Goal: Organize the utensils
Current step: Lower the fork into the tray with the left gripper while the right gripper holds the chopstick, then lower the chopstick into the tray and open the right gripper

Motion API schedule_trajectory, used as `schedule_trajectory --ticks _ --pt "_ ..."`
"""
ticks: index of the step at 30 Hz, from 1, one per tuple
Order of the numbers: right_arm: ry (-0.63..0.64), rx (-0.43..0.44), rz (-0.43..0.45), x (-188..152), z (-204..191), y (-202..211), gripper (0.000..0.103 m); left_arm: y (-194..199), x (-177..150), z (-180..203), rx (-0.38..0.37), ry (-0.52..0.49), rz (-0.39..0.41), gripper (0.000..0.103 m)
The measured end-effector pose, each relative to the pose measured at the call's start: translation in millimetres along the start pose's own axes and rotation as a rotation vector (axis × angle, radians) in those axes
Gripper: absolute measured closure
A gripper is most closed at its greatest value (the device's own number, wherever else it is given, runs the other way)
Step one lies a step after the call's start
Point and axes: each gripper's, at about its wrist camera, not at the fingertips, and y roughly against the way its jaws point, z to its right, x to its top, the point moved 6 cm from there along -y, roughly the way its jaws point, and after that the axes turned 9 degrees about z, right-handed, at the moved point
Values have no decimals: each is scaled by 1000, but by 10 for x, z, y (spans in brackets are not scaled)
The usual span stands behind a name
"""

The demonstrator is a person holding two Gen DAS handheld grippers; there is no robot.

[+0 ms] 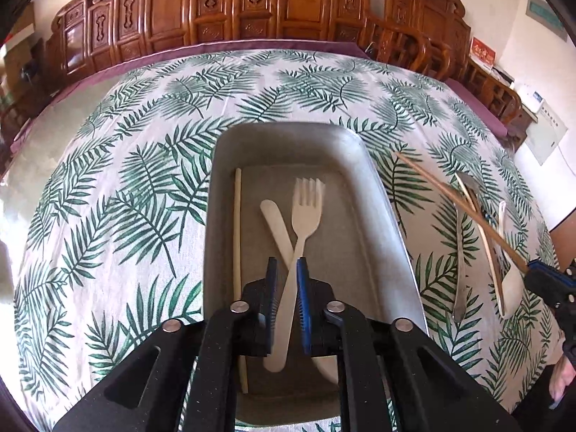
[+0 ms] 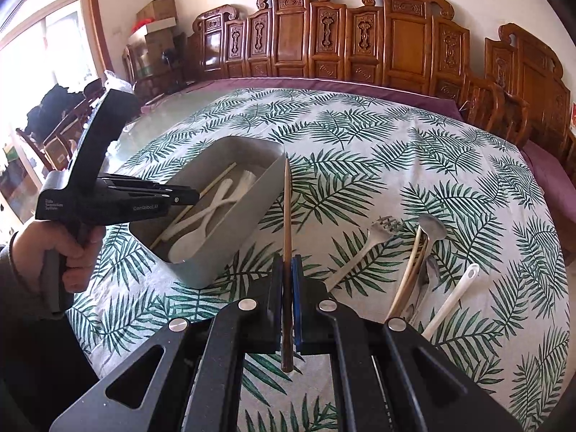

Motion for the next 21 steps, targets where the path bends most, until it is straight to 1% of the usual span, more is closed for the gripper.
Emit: schedule_trajectory --ticks 5,6,7,8,11,13,15,16,17,18,19,21 --pt "4 16 -4 84 -173 -77 97 153 94 -86 -4 5 46 78" --pt "1 22 -3 98 -204 -93 97 191 115 -112 -2 5 58 72" --pt "-1 28 -1 114 -242 -112 97 225 138 -142 4 4 70 69" --pt "-4 35 0 134 -291 -140 97 246 155 -169 8 5 78 63" --pt "1 48 -3 166 -405 -214 97 317 191 -256 25 -3 98 56" --pt "7 55 -13 193 -489 -289 97 361 210 -327 38 -3 111 47" --pt "8 59 -21 231 -557 -356 97 392 231 -386 36 6 119 41" --pt "5 60 -24 248 -582 -385 97 409 238 -417 37 10 123 34" --pt "2 61 -26 262 -599 -413 97 422 250 -449 43 13 129 30" --pt "-1 64 -29 280 -623 -451 97 435 256 -472 50 15 135 23" --pt "-3 67 -33 293 -648 -491 97 449 269 -519 67 19 145 20" --pt "0 63 -42 308 -689 -576 97 454 289 -587 80 25 151 17"
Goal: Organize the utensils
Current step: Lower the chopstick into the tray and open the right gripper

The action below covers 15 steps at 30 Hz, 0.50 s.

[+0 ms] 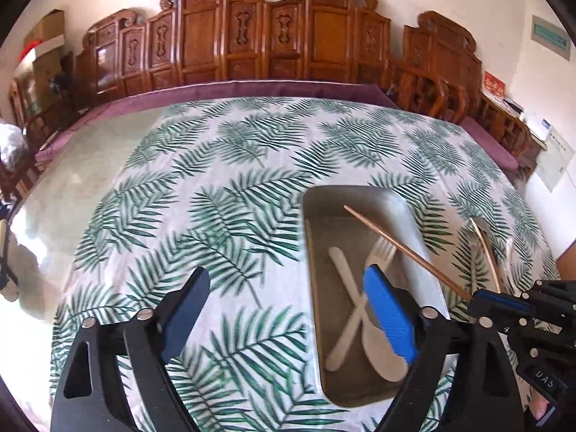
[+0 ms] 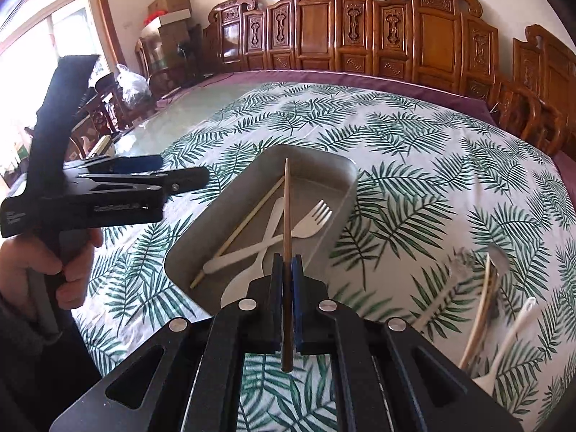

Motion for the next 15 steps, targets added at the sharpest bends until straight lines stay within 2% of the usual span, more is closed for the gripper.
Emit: schedule_trajectory --ticks 4,10,15 --pt "-11 -6 -18 23 -27 -165 97 -1 21 -129 14 20 4 13" --pt "-50 -29 -33 56 -41 -362 97 18 46 -246 17 46 10 13" --pt "-79 -3 -45 45 -91 -468 97 49 49 -258 11 51 14 13"
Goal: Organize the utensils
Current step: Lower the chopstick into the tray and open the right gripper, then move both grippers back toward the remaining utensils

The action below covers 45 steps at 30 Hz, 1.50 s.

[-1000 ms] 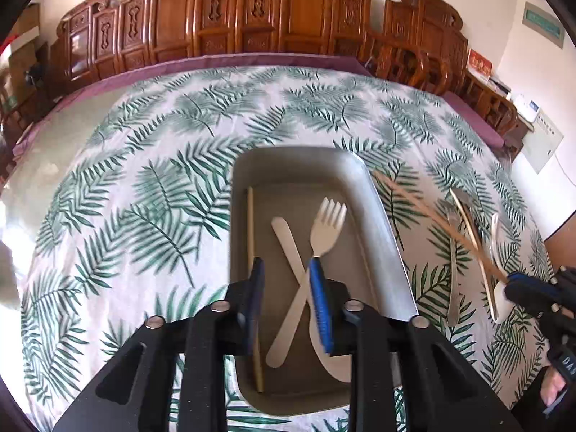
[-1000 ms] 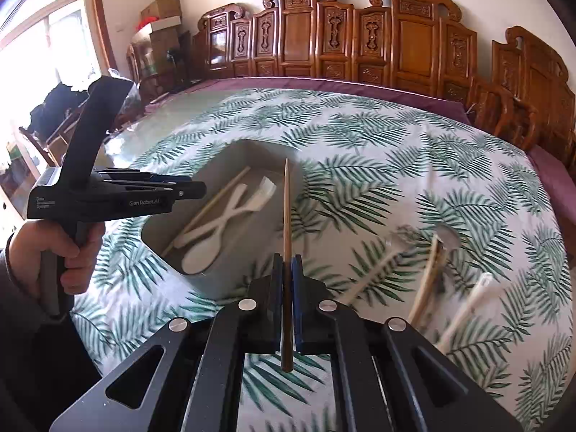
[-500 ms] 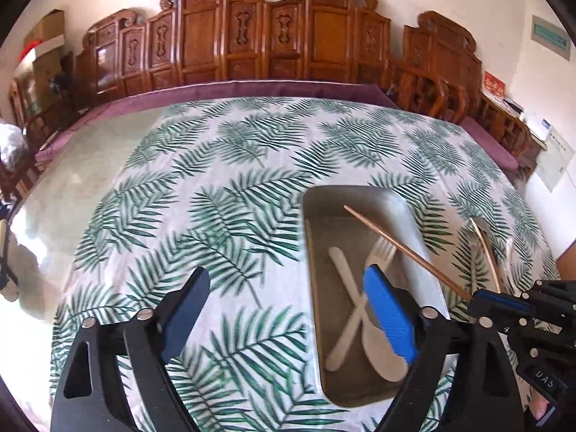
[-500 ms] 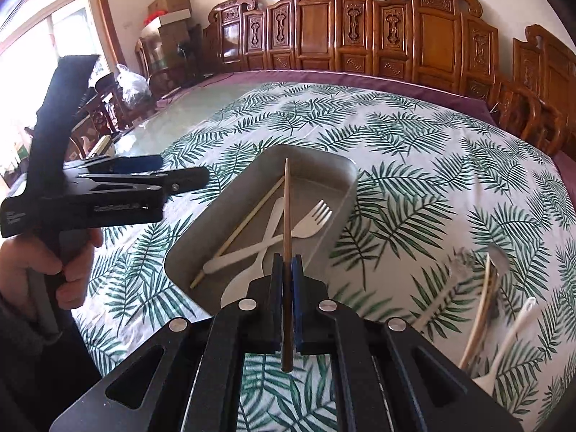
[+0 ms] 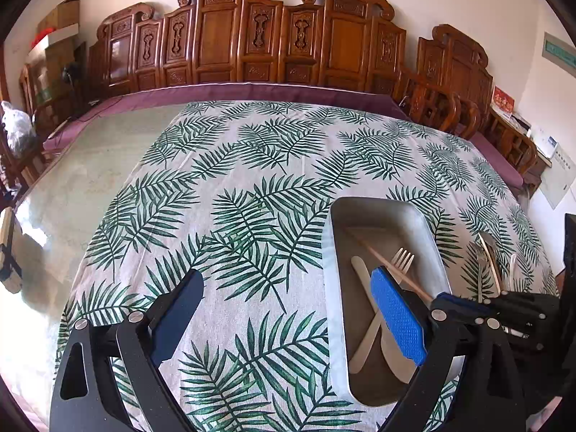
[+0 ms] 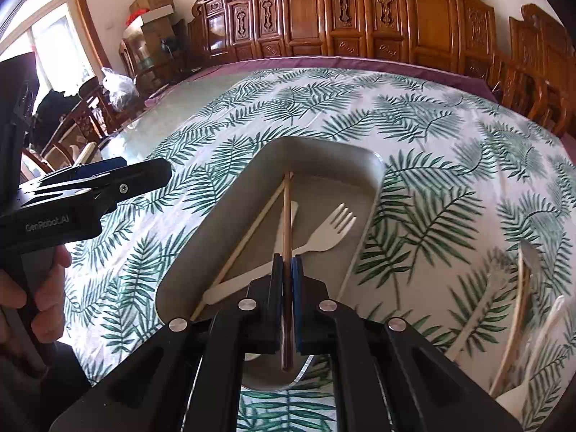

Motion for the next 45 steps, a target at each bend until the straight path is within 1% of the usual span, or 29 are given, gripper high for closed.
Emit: schedule_trajectory --ticks 6,15,18,19,21,26,31,36,38,42,44,45 --pt "-33 46 -9 -23 -55 -67 94 19 14 10 0 -3 6 13" --pt "-40 105 -20 -78 -148 -103 90 45 27 12 -2 -1 12 13" --pt "-39 123 -2 -72 -160 -36 90 53 34 30 -6 -1 13 13" --pt "-39 125 7 -60 -150 -5 87 54 36 39 -7 -3 13 13" --pt "-42 124 26 -26 -112 73 86 69 40 58 -12 -2 15 13" --pt "-44 110 83 80 46 384 86 129 48 191 -42 -4 20 13" --pt "-20 35 125 61 396 800 86 181 22 463 -93 -31 24 13" --pt "12 -79 130 -87 862 1117 86 216 -15 802 -145 -68 23 13" --pt "22 -124 123 -153 1054 1171 82 230 -42 922 -161 -85 23 13" --pt "16 -216 113 -292 1468 1221 81 249 -102 1148 -189 -111 21 13" --pt "5 -241 115 -339 1597 1217 81 257 -135 1247 -200 -123 21 13" --pt "-16 -240 114 -381 1675 1210 81 267 -153 1288 -205 -126 25 13"
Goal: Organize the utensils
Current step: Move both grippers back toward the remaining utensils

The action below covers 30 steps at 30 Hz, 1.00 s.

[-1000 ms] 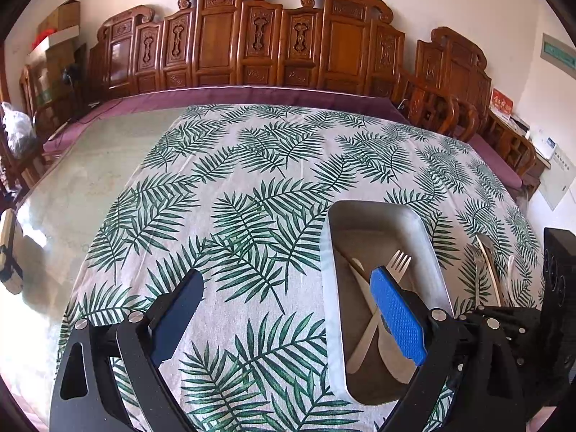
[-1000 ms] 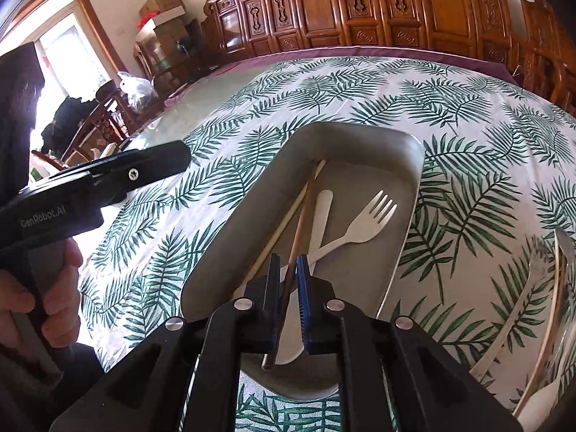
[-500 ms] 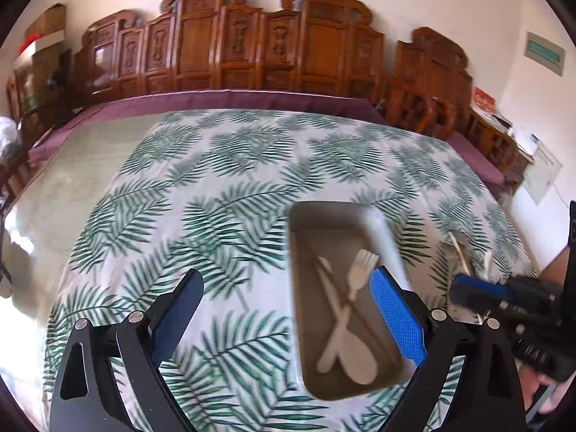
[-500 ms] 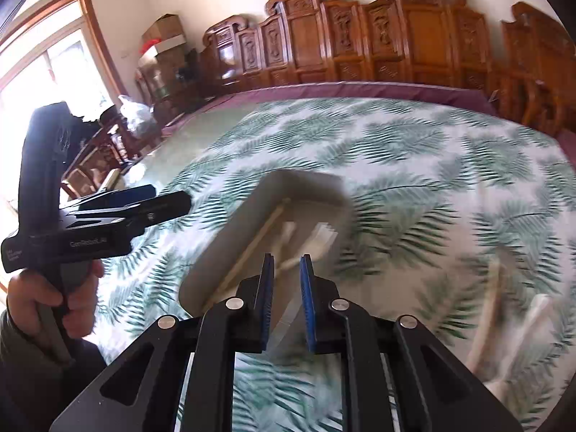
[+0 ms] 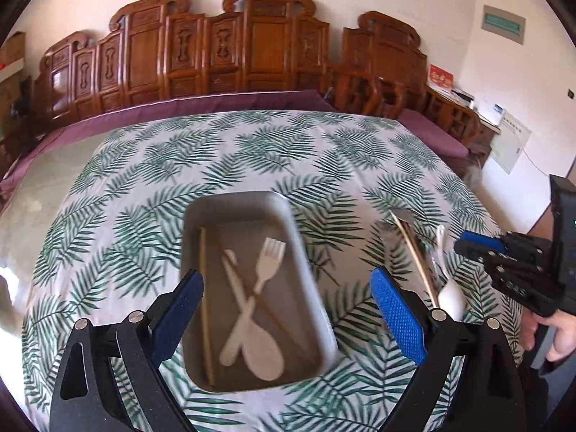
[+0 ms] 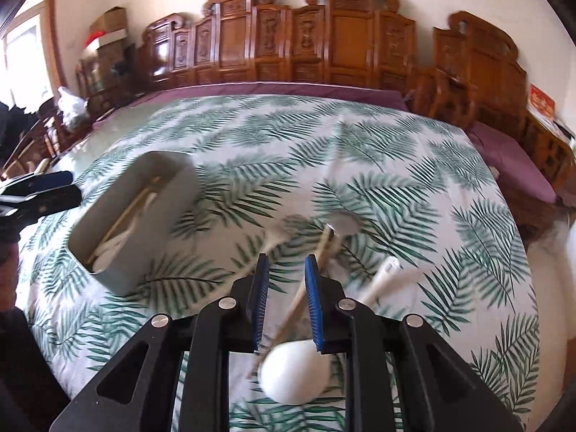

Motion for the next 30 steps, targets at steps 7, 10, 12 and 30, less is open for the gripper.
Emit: schedule_trajectory --ticks 7,10,12,30 --pt "-31 11 -75 -248 74 -266 81 -17 -70 242 -31 -14 5 13" --pt "-53 31 -97 -300 56 -324 81 -12 -98 325 -39 -12 7 13" --pt "-51 29 -113 -334 23 -349 81 -21 -128 385 -47 -16 4 13" --pt "-45 -30 -212 -523 -56 -530 86 -83 -242 590 -61 -60 -23 13"
